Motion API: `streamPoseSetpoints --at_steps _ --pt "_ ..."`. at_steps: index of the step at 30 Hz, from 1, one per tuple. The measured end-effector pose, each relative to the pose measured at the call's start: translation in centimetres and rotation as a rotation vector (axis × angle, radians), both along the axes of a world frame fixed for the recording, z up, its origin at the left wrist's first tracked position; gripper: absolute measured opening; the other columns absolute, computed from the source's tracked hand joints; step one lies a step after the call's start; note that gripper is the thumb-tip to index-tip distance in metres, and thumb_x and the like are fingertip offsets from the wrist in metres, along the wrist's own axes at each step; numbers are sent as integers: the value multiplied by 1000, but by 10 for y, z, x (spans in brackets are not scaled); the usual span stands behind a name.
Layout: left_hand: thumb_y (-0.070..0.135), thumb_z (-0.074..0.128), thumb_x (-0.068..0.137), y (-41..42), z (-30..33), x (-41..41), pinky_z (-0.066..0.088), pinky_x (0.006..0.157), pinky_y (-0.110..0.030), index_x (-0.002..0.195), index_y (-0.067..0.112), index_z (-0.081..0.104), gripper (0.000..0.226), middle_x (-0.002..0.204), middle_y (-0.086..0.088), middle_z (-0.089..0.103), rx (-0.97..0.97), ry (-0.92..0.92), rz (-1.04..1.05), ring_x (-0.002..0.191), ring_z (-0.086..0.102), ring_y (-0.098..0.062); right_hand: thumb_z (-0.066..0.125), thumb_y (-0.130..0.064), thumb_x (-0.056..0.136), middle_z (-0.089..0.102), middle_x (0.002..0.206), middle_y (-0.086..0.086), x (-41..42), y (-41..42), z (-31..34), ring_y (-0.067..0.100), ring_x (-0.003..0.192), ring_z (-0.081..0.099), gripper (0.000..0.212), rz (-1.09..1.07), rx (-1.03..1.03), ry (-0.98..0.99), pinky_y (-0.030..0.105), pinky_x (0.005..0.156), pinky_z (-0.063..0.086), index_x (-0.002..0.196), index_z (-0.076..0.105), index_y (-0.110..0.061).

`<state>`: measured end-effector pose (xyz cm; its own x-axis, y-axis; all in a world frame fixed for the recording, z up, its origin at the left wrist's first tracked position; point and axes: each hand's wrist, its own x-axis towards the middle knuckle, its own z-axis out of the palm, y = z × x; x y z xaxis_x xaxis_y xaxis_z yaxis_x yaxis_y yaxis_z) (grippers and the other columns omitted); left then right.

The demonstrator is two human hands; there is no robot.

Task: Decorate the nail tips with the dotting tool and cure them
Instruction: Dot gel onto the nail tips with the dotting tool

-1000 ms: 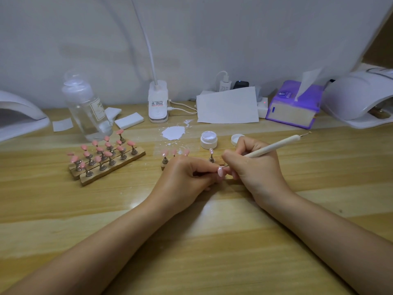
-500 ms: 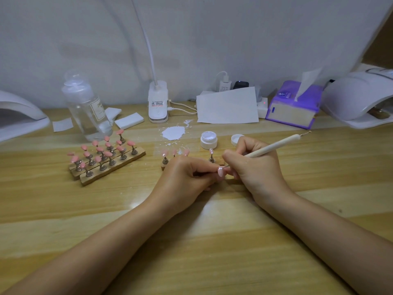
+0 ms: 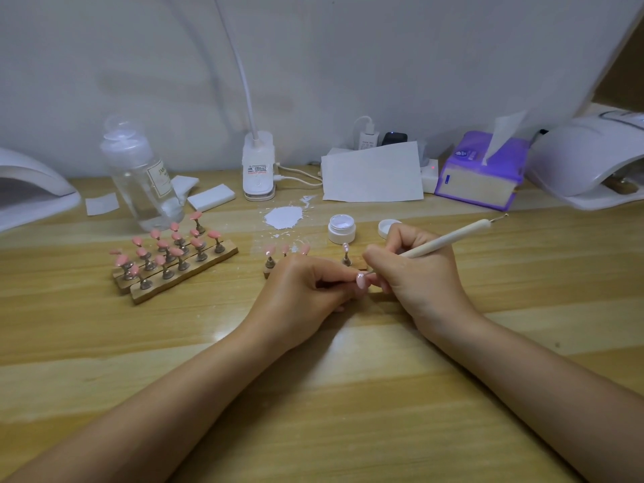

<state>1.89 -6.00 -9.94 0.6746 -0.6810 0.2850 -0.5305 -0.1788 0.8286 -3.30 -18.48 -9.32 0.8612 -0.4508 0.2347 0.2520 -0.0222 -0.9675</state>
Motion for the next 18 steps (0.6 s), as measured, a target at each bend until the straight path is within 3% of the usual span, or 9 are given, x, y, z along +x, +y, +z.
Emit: streamPoseSetpoints --at_steps 6,13,17,18 --pt "25 67 78 -1 -1 1 34 97 -65 92 38 68 20 72 7 71 -11 5 -3 58 54 -1 56 9 73 38 31 -8 0 0 0 11 35 55 40 -1 -10 -4 18 43 37 50 32 -14" --pt "23 67 79 -1 0 0 32 98 -66 93 39 67 21 67 12 68 -13 2 -2 54 52 0 56 8 73 38 31 -9 1 -1 -1 11 36 56 40 -8 3 -4 19 46 38 50 32 -14" --pt "20 68 79 0 -1 1 41 91 -53 86 29 74 13 63 15 66 -29 7 -5 52 51 3 55 9 73 39 30 -9 0 0 -1 10 35 55 40 1 -10 -9 16 42 38 50 31 -14" --pt "21 67 79 0 -1 0 39 94 -56 87 30 73 13 64 15 66 -23 2 -5 52 51 3 55 9 73 38 31 -10 0 0 -1 10 35 55 40 0 -2 -8 17 43 38 50 31 -14"
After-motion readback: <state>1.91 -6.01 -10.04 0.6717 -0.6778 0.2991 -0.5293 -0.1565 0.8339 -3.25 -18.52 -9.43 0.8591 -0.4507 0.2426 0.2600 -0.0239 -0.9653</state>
